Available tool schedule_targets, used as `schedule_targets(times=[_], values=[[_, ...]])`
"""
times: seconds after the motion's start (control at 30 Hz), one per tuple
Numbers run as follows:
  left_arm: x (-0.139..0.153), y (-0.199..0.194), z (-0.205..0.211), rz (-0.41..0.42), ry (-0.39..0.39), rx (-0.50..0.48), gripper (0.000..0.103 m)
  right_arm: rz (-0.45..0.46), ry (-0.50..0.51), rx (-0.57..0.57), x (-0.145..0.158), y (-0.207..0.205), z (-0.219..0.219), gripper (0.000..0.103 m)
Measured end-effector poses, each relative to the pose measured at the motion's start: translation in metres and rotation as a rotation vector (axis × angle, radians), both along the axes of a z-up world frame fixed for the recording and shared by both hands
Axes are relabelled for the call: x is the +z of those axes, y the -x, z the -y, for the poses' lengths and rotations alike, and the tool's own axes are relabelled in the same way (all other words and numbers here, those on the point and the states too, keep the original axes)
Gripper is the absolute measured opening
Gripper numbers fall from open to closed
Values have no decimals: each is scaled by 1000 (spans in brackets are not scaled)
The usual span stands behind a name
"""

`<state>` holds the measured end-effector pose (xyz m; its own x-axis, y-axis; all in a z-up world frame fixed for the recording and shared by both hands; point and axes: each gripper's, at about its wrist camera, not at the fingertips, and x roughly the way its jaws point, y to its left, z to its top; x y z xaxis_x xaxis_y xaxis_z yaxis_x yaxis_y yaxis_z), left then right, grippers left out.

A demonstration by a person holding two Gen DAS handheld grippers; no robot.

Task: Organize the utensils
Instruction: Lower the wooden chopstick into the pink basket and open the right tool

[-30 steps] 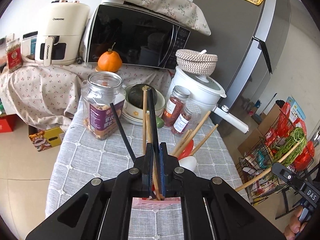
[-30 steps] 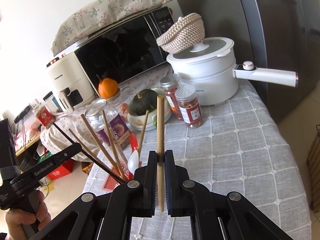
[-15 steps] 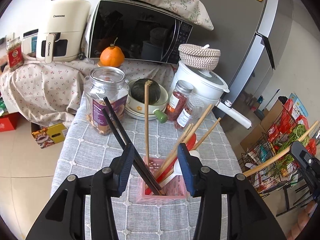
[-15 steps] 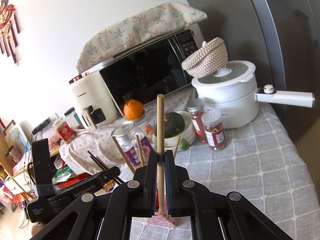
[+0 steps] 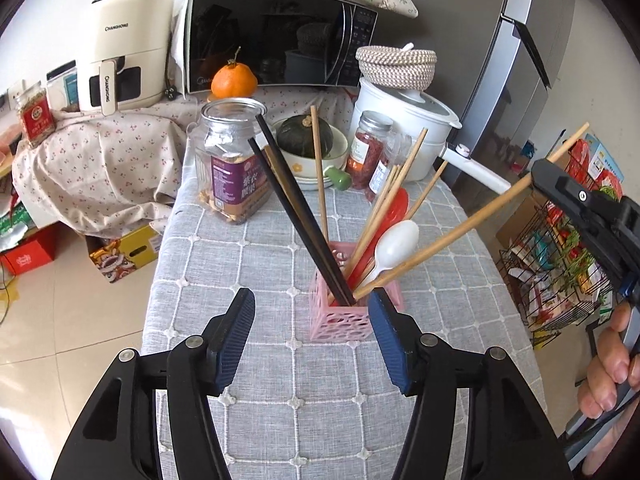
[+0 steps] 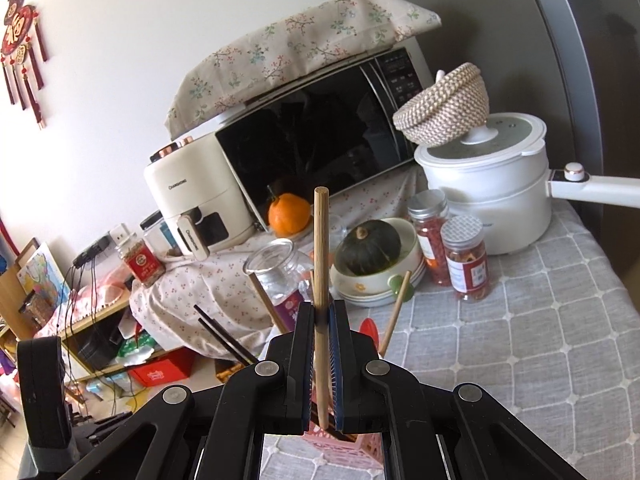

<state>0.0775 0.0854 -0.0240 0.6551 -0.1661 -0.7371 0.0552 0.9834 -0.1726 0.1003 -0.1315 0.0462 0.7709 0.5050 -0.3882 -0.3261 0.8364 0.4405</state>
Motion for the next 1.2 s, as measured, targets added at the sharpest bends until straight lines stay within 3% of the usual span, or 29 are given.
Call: schedule_targets(times=[0.43,0.6,0.67,0.77,1.0,1.2], values=[[-23,-2,-2,-65,-57,-32,62,-106,92,24,-39,-28,-37,6],[-26,-2,2,-69,-69,-42,62,-155,79,57,-58,-39,-38,11],[-26,-2,5,-70,-71,-47,62,-174,60,49,-59,-40,-31,29],[-26,0,10,-70,-75,-55,64,-165,12,29,-52,-35,-15,48],[-22,8,28,-65,-82,-66,75,-140,6,-28,-33,-15,24,65],[-16,19,46,-48,-101,-59,77,-137,51,-64,-25,4,55,73]])
